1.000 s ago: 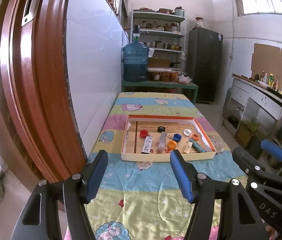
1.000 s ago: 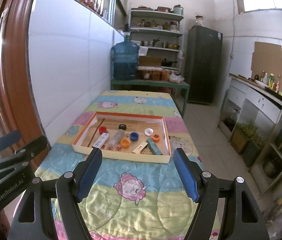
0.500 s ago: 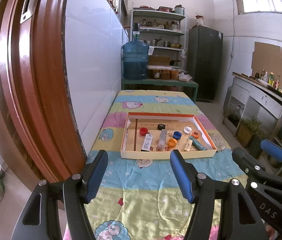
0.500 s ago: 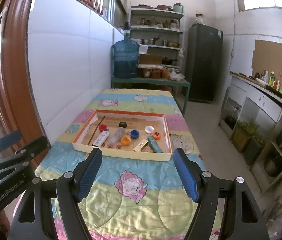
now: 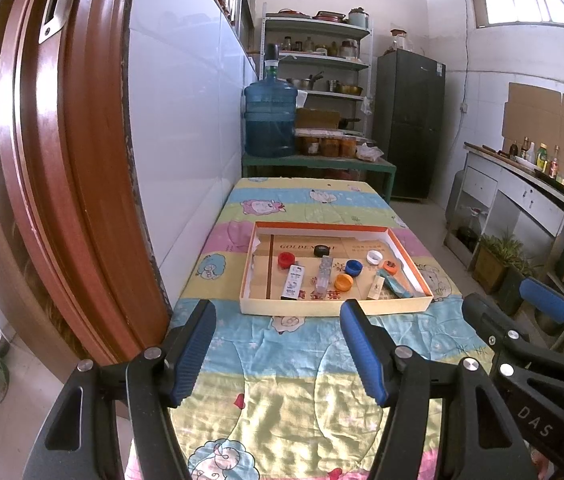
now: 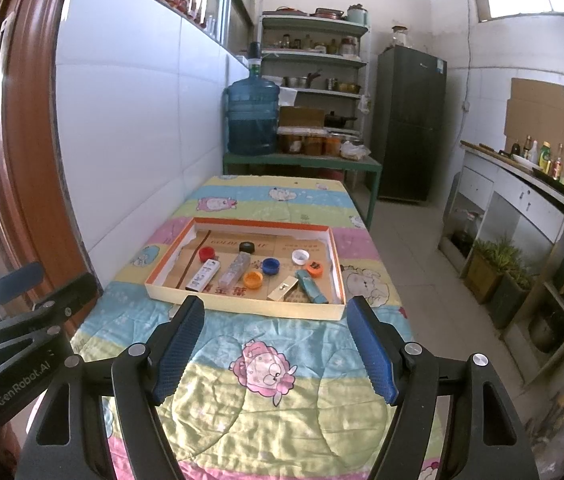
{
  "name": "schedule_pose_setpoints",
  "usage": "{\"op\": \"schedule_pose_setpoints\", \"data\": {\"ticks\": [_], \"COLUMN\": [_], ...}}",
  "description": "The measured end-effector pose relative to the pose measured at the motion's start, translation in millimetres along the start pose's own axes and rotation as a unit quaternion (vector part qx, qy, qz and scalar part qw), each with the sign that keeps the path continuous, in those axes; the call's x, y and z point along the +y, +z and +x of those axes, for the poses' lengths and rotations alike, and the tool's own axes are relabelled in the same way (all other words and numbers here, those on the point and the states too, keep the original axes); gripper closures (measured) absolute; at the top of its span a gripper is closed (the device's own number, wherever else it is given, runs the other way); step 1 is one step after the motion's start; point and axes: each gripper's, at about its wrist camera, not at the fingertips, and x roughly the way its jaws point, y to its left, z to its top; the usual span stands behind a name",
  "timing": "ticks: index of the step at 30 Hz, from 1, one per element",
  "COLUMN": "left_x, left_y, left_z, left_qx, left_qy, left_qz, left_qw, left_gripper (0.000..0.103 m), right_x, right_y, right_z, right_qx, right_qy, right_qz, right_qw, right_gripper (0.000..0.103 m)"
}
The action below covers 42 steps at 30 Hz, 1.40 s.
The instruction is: Organize rigid objects
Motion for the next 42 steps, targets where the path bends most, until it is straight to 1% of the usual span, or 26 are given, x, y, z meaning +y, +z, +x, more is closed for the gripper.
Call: {"op": "schedule_pose_setpoints", "data": {"ticks": [42], "left_x": [-0.8], "left_y": [-4.3], "left_z": [1.2], "left_qx": [0.002], "left_qy": [-0.001], "left_qz": [0.000], "left_qw": [1.0000], "left_gripper": [0.038], "right_x": [3.7], "right_y": [-1.9], "right_z": [2.9], "right_qx": [0.003], "right_qy": [0.001], "right_qz": [-0.001], "right_qw": [1.000], "right_gripper": [0.028]}}
